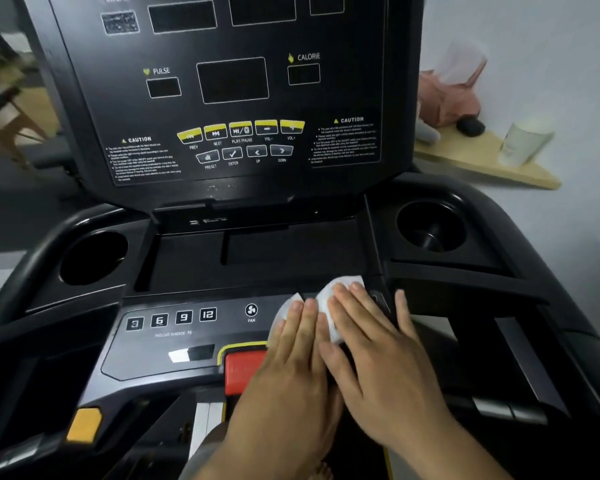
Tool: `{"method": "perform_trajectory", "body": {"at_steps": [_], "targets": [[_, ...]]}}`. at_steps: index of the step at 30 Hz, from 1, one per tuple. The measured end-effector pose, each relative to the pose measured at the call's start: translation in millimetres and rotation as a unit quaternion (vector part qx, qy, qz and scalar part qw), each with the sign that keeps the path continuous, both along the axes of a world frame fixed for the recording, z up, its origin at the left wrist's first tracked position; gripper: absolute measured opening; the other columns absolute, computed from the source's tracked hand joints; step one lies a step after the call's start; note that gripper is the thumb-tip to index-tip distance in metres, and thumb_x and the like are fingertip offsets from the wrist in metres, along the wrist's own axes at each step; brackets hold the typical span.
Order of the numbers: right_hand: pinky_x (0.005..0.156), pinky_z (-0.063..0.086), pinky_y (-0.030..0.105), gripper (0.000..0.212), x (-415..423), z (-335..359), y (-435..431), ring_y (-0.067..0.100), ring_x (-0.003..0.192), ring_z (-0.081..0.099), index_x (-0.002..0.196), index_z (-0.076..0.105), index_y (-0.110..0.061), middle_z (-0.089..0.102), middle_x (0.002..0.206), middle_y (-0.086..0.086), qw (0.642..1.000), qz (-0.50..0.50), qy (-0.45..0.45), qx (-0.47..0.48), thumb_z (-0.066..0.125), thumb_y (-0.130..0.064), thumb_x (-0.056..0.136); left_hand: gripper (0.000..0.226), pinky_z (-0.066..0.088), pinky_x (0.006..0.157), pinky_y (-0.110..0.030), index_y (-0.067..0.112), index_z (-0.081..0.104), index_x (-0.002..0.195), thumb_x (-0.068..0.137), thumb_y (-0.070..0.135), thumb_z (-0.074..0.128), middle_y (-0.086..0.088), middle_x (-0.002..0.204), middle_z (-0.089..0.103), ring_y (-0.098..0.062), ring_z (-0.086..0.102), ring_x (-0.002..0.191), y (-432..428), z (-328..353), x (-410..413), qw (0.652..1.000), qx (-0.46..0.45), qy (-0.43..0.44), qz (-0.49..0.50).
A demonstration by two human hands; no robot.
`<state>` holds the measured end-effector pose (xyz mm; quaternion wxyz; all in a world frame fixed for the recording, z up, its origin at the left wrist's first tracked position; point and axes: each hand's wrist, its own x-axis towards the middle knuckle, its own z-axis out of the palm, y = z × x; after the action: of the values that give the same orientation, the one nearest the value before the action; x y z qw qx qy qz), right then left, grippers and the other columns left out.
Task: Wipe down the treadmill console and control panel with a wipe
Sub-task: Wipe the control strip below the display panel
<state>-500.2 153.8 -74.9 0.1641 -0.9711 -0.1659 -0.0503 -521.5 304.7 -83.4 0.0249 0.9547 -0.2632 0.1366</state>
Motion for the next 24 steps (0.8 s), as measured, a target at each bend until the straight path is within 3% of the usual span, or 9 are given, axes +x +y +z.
{"method": "perform_trajectory", "body": {"at_steps": [3,6,10,15,20,24], "targets": [[0.112,0.016,0.057,0.065,-20.4,-4.0,-9.6,0.011,0.144,0.026,0.14,0.049,-0.016,0.039,0.151,-0.002,1.0,0.023,-0.005,-0.011,0.015,-0.054,0.101,0.059,0.035,0.105,-0.045,-0.007,0.051,0.134,0.103,0.036,0.025,-0.024,0.144,0.046,-0.038,0.038,0.137,6.8,-2.9,-9.8,0.999,-0.025,0.033,0.015],[0.115,0.011,0.057,0.067,1.9,-1.2,-15.2,0.01,0.145,0.023,0.143,0.044,-0.017,0.037,0.152,-0.003,0.999,0.008,0.001,-0.039,0.012,-0.056,0.1,0.062,0.034,0.112,-0.046,-0.006,0.042,0.141,0.101,0.039,0.027,-0.025,0.149,0.037,-0.036,0.03,0.142,8.5,9.3,18.4,0.999,-0.006,0.038,0.026],[0.117,0.006,0.054,0.068,26.2,5.0,-15.1,0.009,0.146,0.016,0.146,0.038,-0.018,0.031,0.155,-0.003,0.999,-0.02,0.015,-0.048,0.007,-0.056,0.1,0.071,0.033,0.112,-0.052,-0.007,0.035,0.144,0.103,0.043,0.007,-0.028,0.151,0.031,-0.037,0.023,0.145,4.1,17.7,48.2,0.997,-0.004,0.057,0.051],[0.112,0.021,0.059,0.067,-17.6,-6.8,-22.4,0.013,0.145,0.025,0.141,0.047,-0.012,0.036,0.153,0.001,1.0,0.01,-0.007,-0.002,0.016,-0.054,0.1,0.069,0.029,0.111,-0.048,-0.008,0.041,0.14,0.104,0.045,0.018,-0.027,0.151,0.032,-0.04,0.026,0.143,-1.1,-1.2,-6.3,0.998,-0.011,0.05,0.023],[0.116,0.013,0.057,0.068,3.7,-0.8,-25.2,0.01,0.146,0.018,0.146,0.039,-0.015,0.032,0.155,-0.001,0.999,-0.014,0.01,-0.04,0.013,-0.057,0.1,0.065,0.034,0.112,-0.052,-0.01,0.036,0.143,0.099,0.039,0.03,-0.029,0.151,0.03,-0.041,0.024,0.144,-6.0,9.2,24.5,0.998,-0.003,0.033,0.047],[0.116,0.013,0.057,0.069,6.4,1.7,-17.7,0.012,0.147,0.015,0.148,0.034,-0.013,0.028,0.156,0.0,0.998,-0.01,0.023,-0.06,0.011,-0.057,0.1,0.064,0.03,0.113,-0.053,-0.009,0.026,0.146,0.103,0.036,0.018,-0.03,0.155,0.02,-0.042,0.015,0.146,-4.0,4.4,20.2,0.998,0.001,0.056,0.034]]}}
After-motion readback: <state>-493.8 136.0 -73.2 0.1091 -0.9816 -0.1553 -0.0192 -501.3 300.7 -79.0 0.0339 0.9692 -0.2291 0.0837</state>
